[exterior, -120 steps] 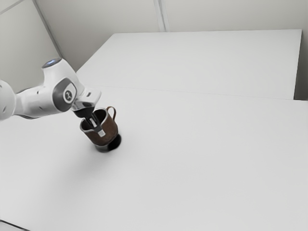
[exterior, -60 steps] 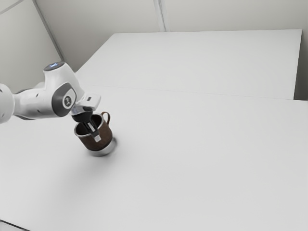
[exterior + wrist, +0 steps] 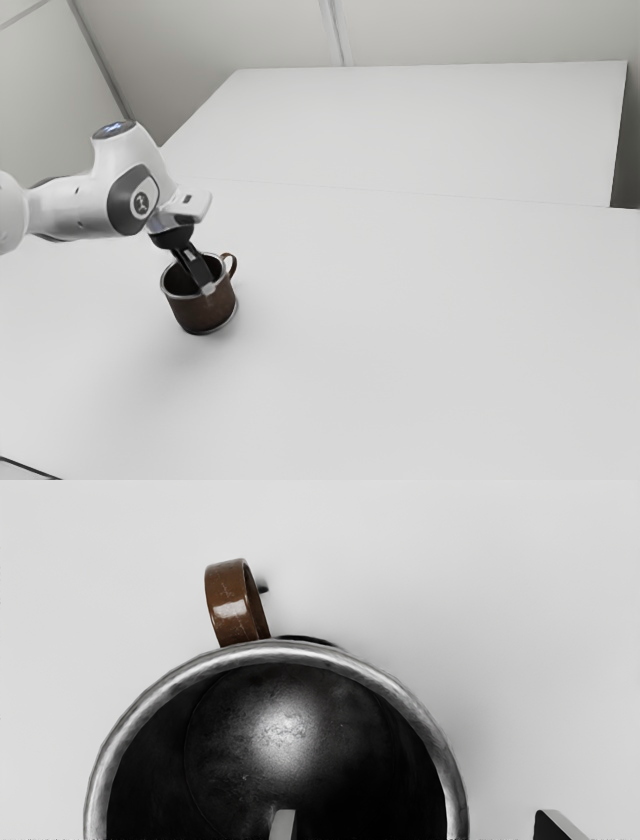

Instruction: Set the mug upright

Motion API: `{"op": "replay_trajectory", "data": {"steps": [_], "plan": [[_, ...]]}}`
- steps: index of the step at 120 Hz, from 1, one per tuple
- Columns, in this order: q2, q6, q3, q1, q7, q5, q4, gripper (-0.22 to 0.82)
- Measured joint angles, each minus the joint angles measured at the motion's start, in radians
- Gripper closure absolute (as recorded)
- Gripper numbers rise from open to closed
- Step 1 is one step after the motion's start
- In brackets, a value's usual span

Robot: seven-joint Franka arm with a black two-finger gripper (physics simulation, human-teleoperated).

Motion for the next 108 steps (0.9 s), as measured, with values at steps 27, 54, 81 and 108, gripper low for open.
{"op": "replay_trajectory", "data": {"steps": [27, 54, 81, 108], "plan": [[-0.013, -0.141, -0.005, 0.007, -0.041, -0.016, 0.097, 0.03], [-0.019, -0.25, -0.02, 0.006, -0.2, 0.007, 0.249, 0.01], [0.016, -0.369, 0.166, -0.235, -0.33, 0.011, 0.425, 0.0], [0.072, -0.471, 0.256, -0.324, -0.428, 0.012, 0.548, 0.0]]}}
